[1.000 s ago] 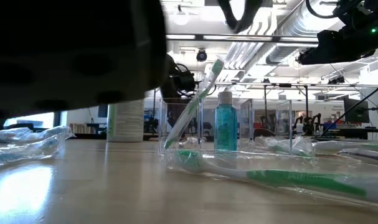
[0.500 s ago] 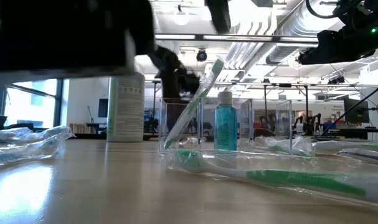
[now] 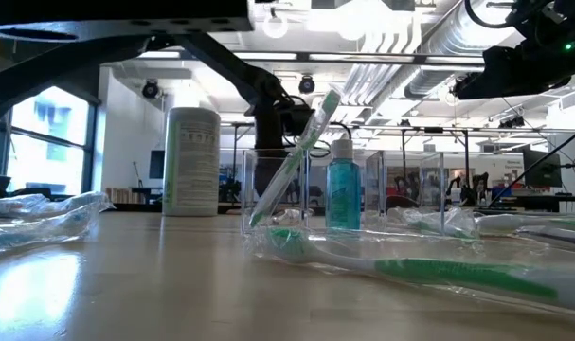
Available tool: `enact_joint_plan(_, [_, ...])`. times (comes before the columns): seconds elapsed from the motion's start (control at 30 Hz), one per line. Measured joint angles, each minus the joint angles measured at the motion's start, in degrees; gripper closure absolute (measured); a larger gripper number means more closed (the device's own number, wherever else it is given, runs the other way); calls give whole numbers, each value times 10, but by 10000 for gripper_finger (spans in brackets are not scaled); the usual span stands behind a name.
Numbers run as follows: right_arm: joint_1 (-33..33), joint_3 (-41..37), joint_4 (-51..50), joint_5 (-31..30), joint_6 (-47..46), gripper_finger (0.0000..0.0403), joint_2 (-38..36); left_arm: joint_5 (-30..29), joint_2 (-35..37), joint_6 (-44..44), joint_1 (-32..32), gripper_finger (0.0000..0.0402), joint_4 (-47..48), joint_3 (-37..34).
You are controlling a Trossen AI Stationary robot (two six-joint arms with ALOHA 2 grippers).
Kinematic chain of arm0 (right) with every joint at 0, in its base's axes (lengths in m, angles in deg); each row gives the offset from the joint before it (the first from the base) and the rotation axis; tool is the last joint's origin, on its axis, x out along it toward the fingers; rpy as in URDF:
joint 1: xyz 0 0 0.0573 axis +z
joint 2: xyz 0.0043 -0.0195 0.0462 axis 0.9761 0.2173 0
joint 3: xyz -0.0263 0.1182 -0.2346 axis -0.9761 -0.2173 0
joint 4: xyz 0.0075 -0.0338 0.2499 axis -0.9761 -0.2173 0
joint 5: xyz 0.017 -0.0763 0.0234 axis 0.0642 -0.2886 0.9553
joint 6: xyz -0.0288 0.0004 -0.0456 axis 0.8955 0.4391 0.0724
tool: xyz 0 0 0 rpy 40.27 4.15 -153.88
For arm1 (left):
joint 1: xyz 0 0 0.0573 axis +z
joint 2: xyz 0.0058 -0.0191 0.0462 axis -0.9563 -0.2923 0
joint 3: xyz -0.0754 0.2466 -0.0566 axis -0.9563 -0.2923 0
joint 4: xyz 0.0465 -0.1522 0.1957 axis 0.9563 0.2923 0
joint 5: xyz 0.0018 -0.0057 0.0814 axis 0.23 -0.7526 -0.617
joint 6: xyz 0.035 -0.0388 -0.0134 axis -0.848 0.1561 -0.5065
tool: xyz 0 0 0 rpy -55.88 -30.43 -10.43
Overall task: Pick & Place toothbrushing station
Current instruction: Put the orange toothbrush into the right section of the transparent organizer
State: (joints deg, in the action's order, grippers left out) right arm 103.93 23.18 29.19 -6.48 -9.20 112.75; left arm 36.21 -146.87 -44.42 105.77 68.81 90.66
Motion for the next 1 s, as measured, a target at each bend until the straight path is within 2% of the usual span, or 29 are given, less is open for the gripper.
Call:
enact_joint_plan(0.2, [0,0,0,-4,0,167,0,-13,1,-25,1,159,-15,29])
enact_joint_plan(0.3, [0,0,0,-11,0,167,0,21,3,-45,1,158,-30,51])
enact_joint_plan(0.53, [0,0,0,-9,0,167,0,142,4,-44,18,158,-80,76])
enact_joint_plan(1.0, [0,0,0,-8,0,167,0,205,-3,-27,32,158,-60,76])
